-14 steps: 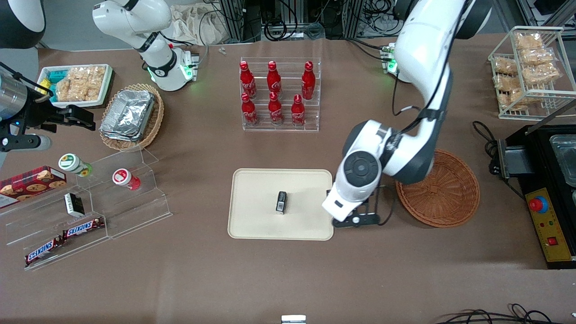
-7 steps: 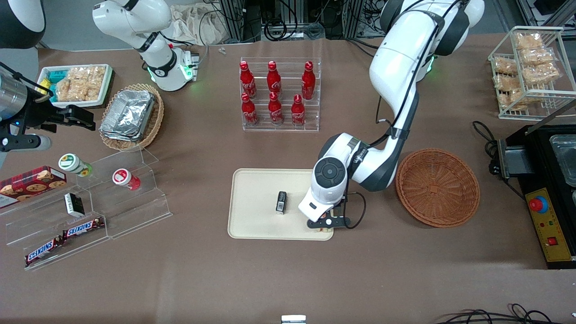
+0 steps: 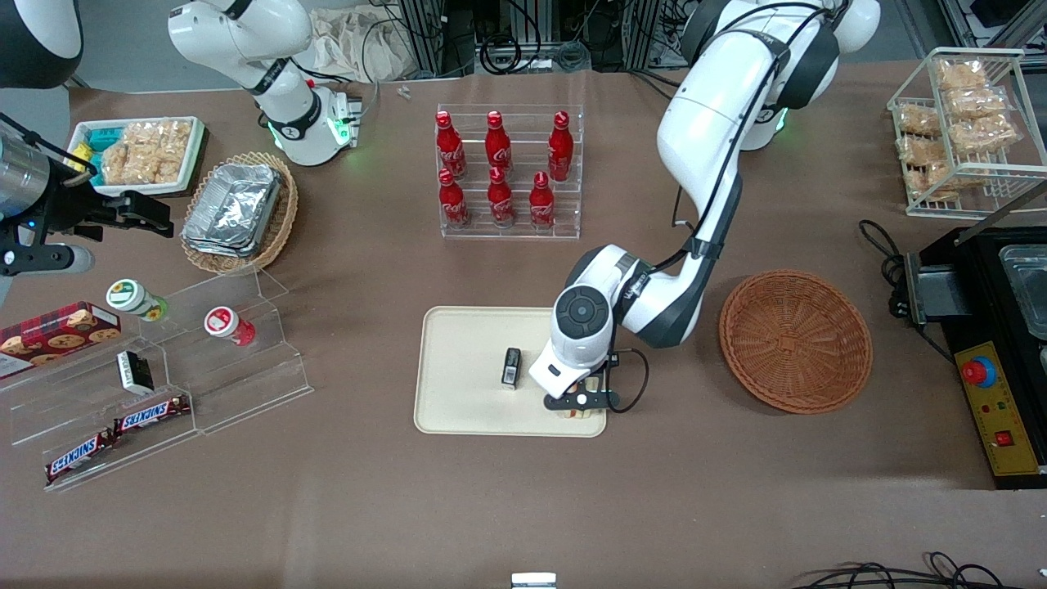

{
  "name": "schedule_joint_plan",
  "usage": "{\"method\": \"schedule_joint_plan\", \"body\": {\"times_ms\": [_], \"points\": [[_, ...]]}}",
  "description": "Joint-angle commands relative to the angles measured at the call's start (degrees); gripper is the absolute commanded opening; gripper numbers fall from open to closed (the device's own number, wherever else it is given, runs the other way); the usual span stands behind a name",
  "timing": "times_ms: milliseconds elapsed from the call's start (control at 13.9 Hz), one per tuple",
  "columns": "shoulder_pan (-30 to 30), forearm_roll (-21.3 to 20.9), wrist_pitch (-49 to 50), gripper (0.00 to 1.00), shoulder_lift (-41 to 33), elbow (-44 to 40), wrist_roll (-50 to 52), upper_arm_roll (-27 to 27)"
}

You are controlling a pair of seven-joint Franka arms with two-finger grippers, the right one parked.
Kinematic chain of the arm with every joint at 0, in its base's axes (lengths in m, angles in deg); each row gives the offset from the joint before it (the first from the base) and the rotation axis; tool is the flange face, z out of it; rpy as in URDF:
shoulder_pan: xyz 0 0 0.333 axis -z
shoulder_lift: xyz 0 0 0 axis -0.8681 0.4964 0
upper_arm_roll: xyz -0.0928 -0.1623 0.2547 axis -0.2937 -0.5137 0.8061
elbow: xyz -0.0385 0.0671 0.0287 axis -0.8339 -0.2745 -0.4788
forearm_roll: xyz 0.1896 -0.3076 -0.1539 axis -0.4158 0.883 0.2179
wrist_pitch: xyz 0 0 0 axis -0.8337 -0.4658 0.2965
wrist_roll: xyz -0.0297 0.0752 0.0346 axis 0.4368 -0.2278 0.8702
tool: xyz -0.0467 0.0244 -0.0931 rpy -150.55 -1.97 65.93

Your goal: Place sandwich from basket to tray

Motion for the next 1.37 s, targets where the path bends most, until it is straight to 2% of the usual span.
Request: {"method": "schedule_joint_plan", "body": {"times_ms": [0,288,505,721,937,1297], "points": [[0.2,-0.3,0.4,1.00,-0.4,-2.1,2.1,1.0],[-2.4,0.2,1.3,1.00,-6.5,-1.7,2.5,1.3],[-6.8,0.3,5.1,1.00,-14.5,0.7,1.7,1.2],[-7.3,-0.4,10.2,1.00,-23.6,7.7,2.1,2.4],[-7.4,-0.5,10.8,0.99,-32.8,16.6,1.3,5.0],[-12.9,-0.5,11.6,0.99,-47.4,29.7,-9.0,5.3]]}}
